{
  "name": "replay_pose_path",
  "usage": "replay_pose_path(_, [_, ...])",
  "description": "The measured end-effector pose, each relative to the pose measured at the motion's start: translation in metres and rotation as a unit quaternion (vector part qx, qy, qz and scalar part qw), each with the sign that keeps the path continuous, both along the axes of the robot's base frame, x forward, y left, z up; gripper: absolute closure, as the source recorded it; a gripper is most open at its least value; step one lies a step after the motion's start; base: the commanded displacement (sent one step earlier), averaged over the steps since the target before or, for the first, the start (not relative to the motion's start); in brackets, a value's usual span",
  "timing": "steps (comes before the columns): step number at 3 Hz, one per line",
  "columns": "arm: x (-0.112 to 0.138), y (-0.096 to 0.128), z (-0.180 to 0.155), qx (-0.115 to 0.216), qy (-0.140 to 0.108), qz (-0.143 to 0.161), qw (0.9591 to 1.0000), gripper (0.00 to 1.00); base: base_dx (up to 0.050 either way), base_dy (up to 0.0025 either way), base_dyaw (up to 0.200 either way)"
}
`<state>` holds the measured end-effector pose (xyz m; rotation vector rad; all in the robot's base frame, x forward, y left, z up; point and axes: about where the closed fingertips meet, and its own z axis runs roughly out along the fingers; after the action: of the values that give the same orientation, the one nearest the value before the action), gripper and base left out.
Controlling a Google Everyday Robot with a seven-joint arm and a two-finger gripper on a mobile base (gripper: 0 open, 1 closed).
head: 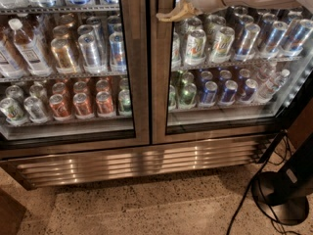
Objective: Open right fridge door
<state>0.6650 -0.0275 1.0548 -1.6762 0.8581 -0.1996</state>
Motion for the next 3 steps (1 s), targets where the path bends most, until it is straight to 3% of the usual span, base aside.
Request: replay_pose_path(3, [-0.0013, -0.0005, -0.0017, 0.002, -0.001, 0.010, 1.0000, 0.00, 0.000, 0.00000, 0.000])
